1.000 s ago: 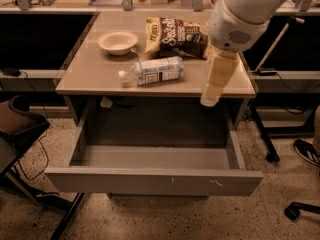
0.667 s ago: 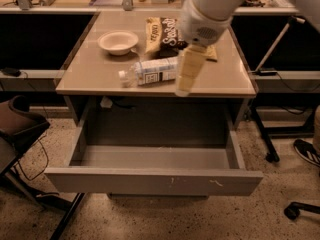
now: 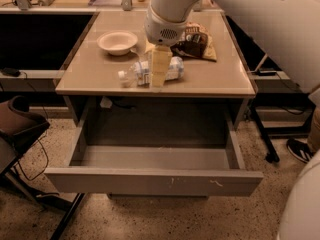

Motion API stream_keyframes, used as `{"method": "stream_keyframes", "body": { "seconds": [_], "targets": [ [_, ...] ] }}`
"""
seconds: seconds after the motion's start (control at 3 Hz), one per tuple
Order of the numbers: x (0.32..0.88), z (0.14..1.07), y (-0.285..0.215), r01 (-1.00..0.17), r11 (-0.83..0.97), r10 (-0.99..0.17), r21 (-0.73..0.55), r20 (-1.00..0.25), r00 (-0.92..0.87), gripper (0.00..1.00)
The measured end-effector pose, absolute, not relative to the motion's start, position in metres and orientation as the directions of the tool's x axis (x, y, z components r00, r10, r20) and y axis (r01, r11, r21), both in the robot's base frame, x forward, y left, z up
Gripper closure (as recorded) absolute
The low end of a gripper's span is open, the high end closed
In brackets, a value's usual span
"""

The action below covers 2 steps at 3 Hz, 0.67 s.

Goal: Place blue plastic bottle into top drawer

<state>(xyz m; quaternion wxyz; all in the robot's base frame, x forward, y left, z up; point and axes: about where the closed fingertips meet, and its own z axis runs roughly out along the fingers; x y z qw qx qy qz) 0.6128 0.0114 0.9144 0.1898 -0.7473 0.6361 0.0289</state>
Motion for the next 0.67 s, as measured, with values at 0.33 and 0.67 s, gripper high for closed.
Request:
{"method": "stream_keyframes", "body": {
  "seconds": [0.33,0.67],
  "targets": [
    [0.615,0.912,0.013,-0.962,-0.122,-0.939,-0.244,-0.286,0.191,0.0],
    [0.626,0.902,0.004,-0.967,-0.104,-0.941,-0.231,-0.291,0.171,0.0]
  ]
}}
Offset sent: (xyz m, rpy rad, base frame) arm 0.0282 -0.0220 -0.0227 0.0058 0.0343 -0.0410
